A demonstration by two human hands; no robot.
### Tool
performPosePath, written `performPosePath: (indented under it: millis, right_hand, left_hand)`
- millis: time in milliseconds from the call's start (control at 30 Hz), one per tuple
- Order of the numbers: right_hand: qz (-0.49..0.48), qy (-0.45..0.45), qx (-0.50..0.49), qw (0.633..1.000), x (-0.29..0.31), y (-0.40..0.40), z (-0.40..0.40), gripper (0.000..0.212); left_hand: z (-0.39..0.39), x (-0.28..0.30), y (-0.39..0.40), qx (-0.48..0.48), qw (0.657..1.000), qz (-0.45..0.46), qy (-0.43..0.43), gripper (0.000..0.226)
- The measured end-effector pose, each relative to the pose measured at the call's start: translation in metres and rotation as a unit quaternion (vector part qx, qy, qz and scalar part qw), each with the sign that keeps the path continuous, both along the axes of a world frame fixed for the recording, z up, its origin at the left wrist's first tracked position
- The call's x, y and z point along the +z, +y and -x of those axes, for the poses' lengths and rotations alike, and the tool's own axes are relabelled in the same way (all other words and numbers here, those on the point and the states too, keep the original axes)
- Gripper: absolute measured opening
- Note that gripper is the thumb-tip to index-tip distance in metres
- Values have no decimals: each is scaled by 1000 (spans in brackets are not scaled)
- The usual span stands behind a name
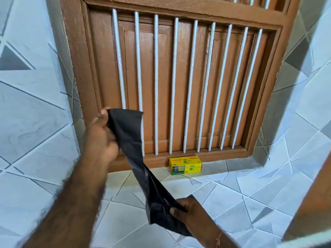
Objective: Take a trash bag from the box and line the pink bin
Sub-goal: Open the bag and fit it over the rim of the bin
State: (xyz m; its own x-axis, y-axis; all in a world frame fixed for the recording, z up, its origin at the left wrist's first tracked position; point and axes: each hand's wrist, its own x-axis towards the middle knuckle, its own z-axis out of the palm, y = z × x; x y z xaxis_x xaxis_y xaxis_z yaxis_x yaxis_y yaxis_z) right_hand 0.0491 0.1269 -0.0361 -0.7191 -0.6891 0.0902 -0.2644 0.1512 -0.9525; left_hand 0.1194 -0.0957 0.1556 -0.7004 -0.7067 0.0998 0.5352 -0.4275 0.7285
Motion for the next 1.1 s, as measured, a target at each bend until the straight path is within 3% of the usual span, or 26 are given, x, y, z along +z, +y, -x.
performPosePath:
  millis: [133, 200, 267, 333, 433, 500, 567, 667, 767, 867, 933, 1000, 1100]
  right_hand:
    - [-64, 4, 70, 995, -2, 22, -9, 50]
    - [-84, -7, 82, 993, -5, 30, -16, 50]
    - [-87, -23, 40, 995, -10, 33, -22, 50]
    - [-61, -60, 8, 996, -13, 40, -35, 45]
    - [15, -161, -28, 986, -18, 48, -53, 30]
    - [41, -215, -15, 976, -20, 51, -68, 19]
    - [81, -297, 23, 951, -20, 53, -86, 14]
    - [106, -332, 62, 935, -15, 61, -117, 19]
    - [93, -272, 78, 955, -10, 71, -144, 20]
    - [74, -280, 146, 946, -5, 87, -176, 25]
    - [52, -270, 177, 945, -4, 95, -205, 12]
    - [17, -240, 151, 959, -10, 96, -238, 5]
    - [6, -200, 65, 978, -20, 91, -283, 13]
  left_hand:
    - [-25, -14, -8, 53, 995, -47, -75, 21]
    - [-34, -34, -7, 136, 971, 40, -194, 24]
    - [-46, -62, 3, 239, 906, 147, -316, 29]
    - [-65, -95, 36, 300, 863, 209, -348, 34]
    - [-92, -145, 113, 288, 842, 301, -342, 28]
    - [-111, -175, 168, 175, 848, 330, -376, 39]
    - [-129, -196, 201, 49, 867, 284, -407, 61]
    - [-158, -204, 213, -14, 881, 209, -425, 58]
    - [-187, -200, 212, 40, 903, 161, -397, 42]
    - [-210, -195, 208, 118, 912, 118, -375, 21]
    - [-223, -192, 207, 149, 904, 105, -386, 21]
    - [-241, -188, 210, 164, 899, 102, -393, 25]
    - [-278, -184, 207, 186, 900, 104, -380, 28]
